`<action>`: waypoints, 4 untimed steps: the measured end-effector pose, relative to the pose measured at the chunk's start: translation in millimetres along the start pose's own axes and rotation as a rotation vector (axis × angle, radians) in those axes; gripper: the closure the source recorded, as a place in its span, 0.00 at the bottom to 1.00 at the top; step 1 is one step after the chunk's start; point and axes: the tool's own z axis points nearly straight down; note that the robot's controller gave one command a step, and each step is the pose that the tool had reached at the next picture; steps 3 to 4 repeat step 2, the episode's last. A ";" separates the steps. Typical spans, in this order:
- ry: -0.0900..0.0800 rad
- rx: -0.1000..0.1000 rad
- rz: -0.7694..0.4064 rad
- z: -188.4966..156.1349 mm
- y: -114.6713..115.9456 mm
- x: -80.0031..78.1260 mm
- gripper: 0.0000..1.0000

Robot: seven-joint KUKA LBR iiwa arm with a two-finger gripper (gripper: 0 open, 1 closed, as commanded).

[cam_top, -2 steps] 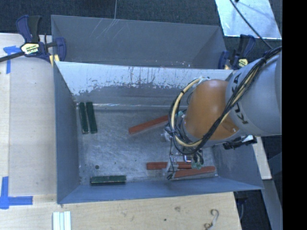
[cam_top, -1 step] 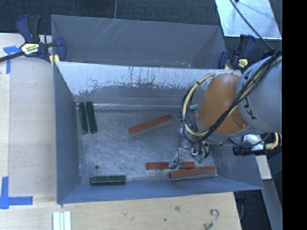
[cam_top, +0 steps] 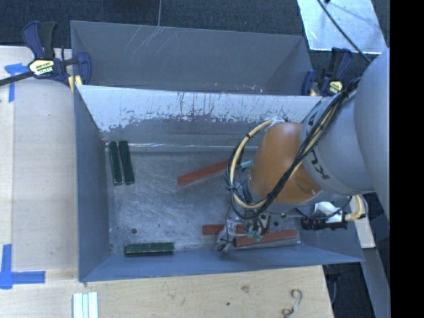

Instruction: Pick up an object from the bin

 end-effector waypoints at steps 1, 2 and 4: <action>-0.002 0.000 -0.003 -0.6 -0.4 -0.9 0.00; -0.008 -0.003 -0.004 -1.8 0.4 -2.4 1.00; -0.008 -0.003 -0.004 -1.8 0.4 -2.4 1.00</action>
Offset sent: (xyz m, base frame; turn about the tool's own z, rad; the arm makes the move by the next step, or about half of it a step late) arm 0.0000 0.0000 0.0000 0.0000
